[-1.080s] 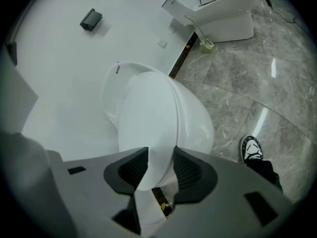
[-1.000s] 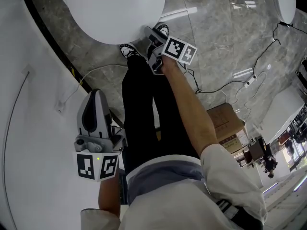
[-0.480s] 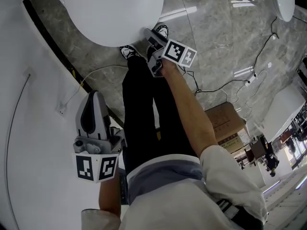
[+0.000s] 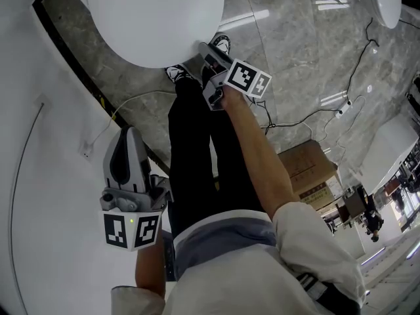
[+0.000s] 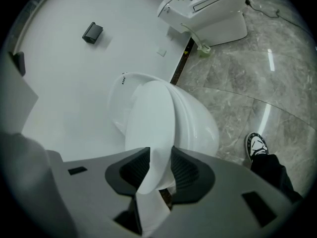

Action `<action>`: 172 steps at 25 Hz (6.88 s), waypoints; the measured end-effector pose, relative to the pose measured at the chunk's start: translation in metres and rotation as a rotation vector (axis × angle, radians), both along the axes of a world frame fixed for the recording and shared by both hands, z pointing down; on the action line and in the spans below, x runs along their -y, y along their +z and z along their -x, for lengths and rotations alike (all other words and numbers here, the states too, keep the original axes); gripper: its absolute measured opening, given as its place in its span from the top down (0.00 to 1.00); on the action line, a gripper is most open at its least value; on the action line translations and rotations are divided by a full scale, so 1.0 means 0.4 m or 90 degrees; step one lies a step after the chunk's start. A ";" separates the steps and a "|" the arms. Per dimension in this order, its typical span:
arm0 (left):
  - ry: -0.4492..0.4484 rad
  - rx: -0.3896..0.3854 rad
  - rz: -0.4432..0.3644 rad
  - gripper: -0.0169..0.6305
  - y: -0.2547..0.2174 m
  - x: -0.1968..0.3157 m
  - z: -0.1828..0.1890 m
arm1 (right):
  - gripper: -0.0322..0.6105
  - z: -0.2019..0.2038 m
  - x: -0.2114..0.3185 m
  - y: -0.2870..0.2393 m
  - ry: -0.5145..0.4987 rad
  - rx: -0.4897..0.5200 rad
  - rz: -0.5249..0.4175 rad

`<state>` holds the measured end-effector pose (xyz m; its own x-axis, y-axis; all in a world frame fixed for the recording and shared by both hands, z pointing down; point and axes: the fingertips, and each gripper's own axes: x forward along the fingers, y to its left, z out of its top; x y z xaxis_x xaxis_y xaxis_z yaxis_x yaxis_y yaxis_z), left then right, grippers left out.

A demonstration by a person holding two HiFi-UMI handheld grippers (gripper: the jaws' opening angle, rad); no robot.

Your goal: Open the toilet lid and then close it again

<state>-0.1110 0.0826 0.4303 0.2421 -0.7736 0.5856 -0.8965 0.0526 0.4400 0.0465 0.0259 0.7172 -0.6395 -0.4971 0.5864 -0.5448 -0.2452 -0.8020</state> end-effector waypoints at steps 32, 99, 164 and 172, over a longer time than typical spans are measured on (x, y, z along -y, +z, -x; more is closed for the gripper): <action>0.006 0.002 -0.047 0.96 -0.142 0.041 0.000 | 0.82 -0.002 0.059 -0.291 0.125 0.096 -0.058; -0.106 0.054 -0.153 0.96 -0.513 0.029 0.151 | 0.83 0.148 0.507 -0.771 0.071 0.162 -0.167; -0.192 0.089 -0.110 0.96 -0.485 0.137 0.142 | 0.84 0.321 0.894 -0.915 -0.494 -0.216 -0.561; -0.206 0.097 -0.108 0.96 -0.485 0.121 0.153 | 0.84 0.306 0.912 -0.892 -0.664 -0.406 -0.653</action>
<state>-0.1722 0.0343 0.2362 -0.1105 -0.8846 0.4531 -0.9013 0.2814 0.3295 -0.0760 -0.3390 0.3604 -0.7285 -0.3539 0.5865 -0.4173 0.9083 0.0297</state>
